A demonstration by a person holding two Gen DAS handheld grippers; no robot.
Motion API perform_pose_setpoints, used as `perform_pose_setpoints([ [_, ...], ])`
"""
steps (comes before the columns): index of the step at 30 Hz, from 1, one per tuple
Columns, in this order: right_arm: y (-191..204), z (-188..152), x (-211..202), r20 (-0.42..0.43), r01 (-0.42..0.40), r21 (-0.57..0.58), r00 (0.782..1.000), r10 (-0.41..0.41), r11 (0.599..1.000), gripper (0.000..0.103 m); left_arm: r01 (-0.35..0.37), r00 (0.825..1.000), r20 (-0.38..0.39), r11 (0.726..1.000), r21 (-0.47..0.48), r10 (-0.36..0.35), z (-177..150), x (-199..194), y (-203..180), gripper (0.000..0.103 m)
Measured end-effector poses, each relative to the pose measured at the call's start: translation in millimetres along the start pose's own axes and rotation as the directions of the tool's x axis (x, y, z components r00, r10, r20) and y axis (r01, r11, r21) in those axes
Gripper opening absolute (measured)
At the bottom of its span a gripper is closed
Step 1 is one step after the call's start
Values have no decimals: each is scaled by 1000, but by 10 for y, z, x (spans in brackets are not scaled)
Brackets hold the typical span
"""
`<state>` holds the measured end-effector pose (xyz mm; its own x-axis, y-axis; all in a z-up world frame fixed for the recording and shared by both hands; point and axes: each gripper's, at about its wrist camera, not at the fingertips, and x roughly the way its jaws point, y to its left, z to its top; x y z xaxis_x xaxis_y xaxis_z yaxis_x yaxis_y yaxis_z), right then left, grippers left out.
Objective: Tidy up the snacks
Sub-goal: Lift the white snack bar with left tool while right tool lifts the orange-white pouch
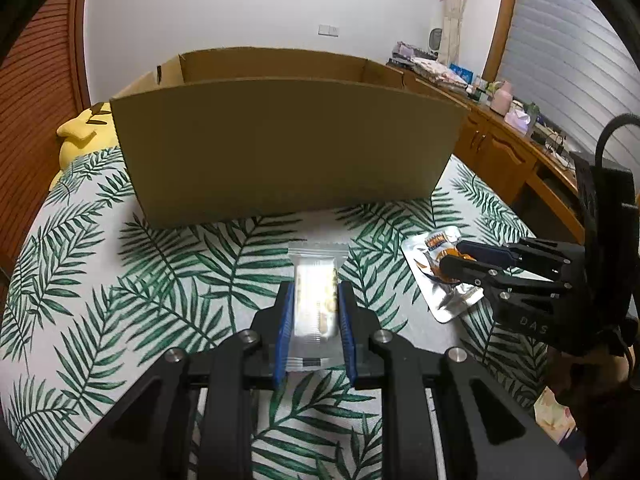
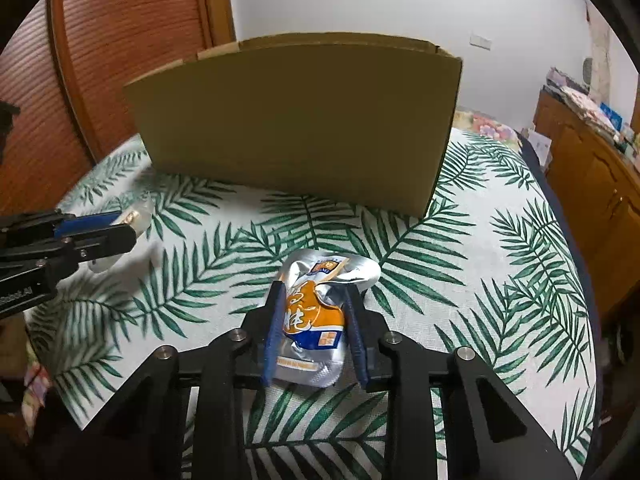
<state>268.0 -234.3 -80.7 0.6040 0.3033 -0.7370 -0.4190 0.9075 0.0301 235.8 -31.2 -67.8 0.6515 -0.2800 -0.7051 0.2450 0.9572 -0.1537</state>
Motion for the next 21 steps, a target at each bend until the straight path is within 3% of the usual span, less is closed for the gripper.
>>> perform_pose_setpoints([
  [9,36,5,-80,11,1,-12,1000,-1,1000,22,16,1000,5,1000,-6,-16,2,13,25,19],
  [12,46,40,-187,40,-6,-12,999,6,1000,7,19,1000,2,1000,-4,-19,-10,22,23,19],
  [15,74,58,-160,15,19,-37,1000,-18,999,6,20,1000,1,1000,-4,-20,-9,29,18,19],
  [16,51,46,-132,6,22,-29,1000,-21,999,0,21,1000,3,1000,-5,-21,-12,30,25,19],
  [21,-64,-40,10,-35,8,33,999,-7,999,7,22,1000,4,1000,-4,-22,-14,22,29,19],
])
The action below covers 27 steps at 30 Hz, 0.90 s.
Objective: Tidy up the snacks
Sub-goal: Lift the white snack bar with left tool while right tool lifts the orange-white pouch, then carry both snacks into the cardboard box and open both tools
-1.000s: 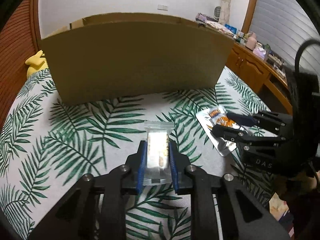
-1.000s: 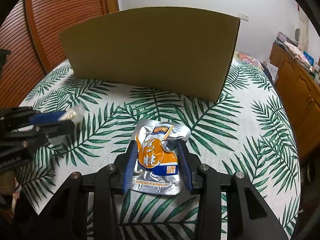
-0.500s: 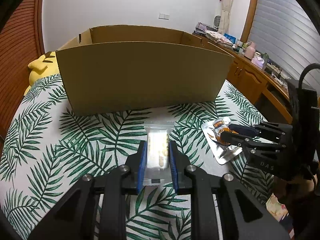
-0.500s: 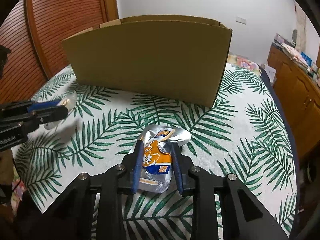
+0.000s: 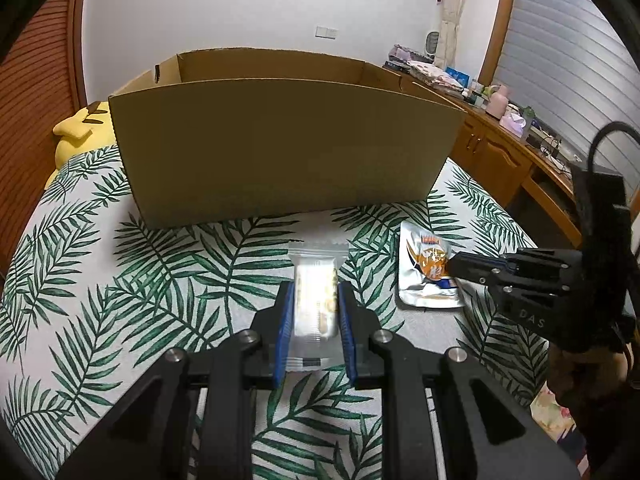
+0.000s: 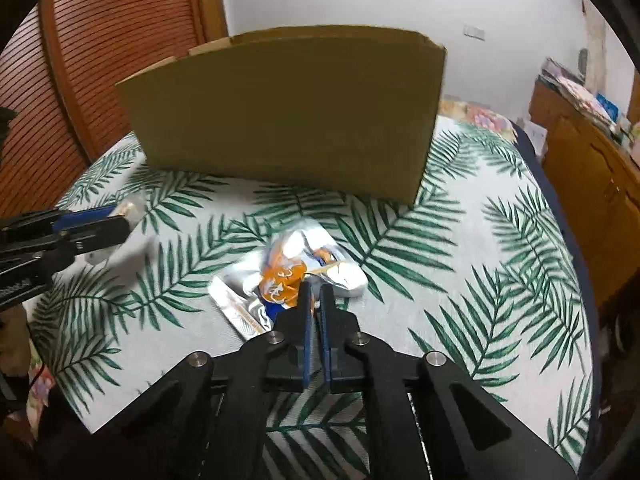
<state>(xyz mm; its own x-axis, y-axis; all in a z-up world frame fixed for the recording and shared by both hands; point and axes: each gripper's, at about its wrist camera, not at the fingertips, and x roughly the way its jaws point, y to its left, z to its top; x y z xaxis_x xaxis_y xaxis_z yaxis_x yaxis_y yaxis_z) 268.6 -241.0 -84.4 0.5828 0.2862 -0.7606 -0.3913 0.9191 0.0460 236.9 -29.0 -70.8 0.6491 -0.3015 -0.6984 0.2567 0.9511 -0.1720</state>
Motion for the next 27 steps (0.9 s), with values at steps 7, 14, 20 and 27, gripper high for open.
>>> perform_pose_setpoints([
  [7,-102,81,48,7,-75,123,997,75,990,54,8,1000,10,1000,-13,-8,10,-39,47,19],
  [14,58,213,266,-39,-60,108,997,64,992,70,15,1000,22,1000,-24,-15,16,-86,113,19],
  [20,326,220,352,-72,33,-70,997,-38,997,57,19,999,27,999,-42,-17,9,-99,203,19],
  [27,382,180,258,-90,27,-129,995,-39,991,36,25,999,36,998,-55,-23,8,-116,249,19],
])
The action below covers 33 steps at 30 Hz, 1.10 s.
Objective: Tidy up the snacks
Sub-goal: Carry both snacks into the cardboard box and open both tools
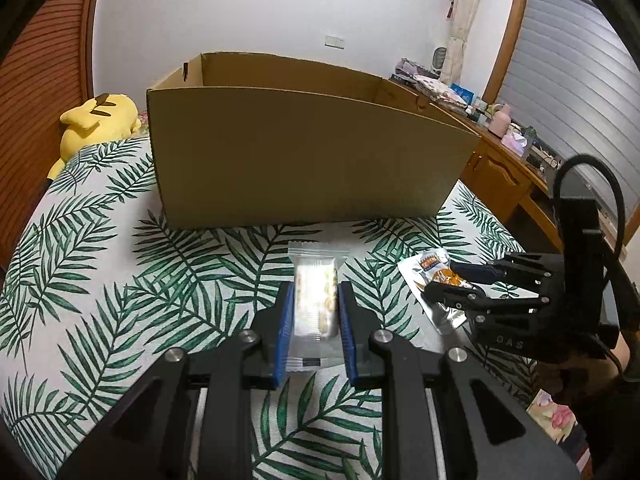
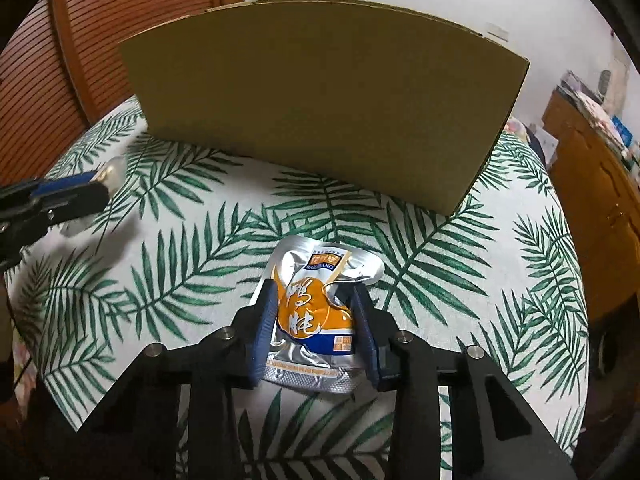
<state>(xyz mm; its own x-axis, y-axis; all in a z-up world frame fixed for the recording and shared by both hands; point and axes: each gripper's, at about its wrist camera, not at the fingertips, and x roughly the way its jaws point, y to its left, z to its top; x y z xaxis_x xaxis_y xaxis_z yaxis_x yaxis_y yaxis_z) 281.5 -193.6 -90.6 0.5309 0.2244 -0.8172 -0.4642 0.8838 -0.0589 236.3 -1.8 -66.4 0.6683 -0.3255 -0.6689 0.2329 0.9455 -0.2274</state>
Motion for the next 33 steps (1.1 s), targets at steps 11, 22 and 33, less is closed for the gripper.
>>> perform_pose_setpoints([
  [11,-98,-4,-195,53,-28,14,998,27,1000,35,-1,1000,29,1000,21,0,111,-102,-15,19],
  [22,-183,441,-851,232,-6,-11,973,8,1000,35,-26,993,119,995,100,14,633,-236,-108,19],
  [33,-193,1119,-875,320,19,-28,947,-9,999,36,-73,986,159,987,144,50,1219,-60,-48,19],
])
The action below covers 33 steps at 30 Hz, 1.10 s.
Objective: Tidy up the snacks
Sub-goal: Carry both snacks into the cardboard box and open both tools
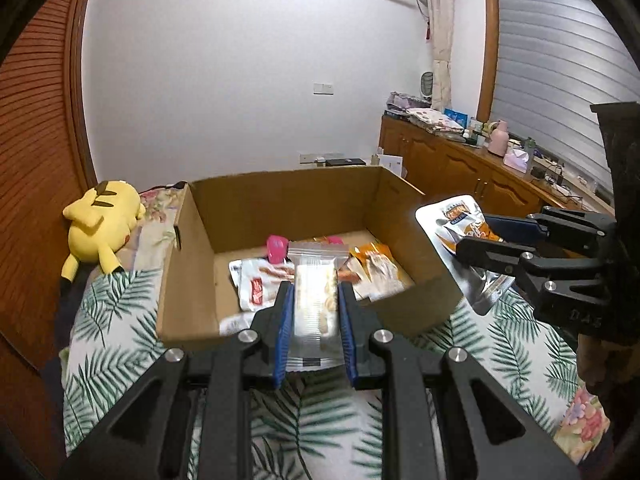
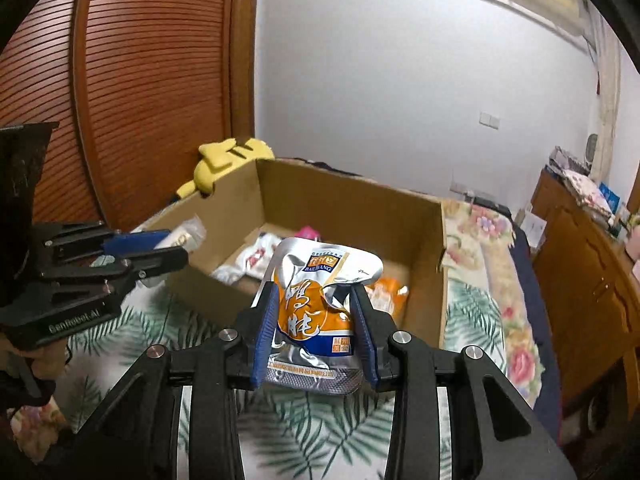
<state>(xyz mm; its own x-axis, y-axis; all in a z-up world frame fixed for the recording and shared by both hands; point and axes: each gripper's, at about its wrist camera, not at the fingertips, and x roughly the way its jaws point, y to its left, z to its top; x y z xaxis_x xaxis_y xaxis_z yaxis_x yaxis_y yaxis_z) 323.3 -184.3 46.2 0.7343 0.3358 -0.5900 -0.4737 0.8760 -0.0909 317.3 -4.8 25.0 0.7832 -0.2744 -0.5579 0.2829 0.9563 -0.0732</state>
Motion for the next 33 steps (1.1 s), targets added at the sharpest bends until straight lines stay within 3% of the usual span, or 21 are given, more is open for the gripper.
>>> perform_pose_setpoints([
  [13,-137,245,587,6,-28,50,1000,28,998,36,-7,1000,-24,1000,-29,7,347,544,293,20],
  [25,-241,135,921,-14,-60,76,998,61,995,37,-12,998,-56,1000,-25,11,240,898,326,22],
  [33,-242,86,983,-45,-70,80,996,74,994,38,-31,998,-61,999,-12,30,198,890,290,23],
])
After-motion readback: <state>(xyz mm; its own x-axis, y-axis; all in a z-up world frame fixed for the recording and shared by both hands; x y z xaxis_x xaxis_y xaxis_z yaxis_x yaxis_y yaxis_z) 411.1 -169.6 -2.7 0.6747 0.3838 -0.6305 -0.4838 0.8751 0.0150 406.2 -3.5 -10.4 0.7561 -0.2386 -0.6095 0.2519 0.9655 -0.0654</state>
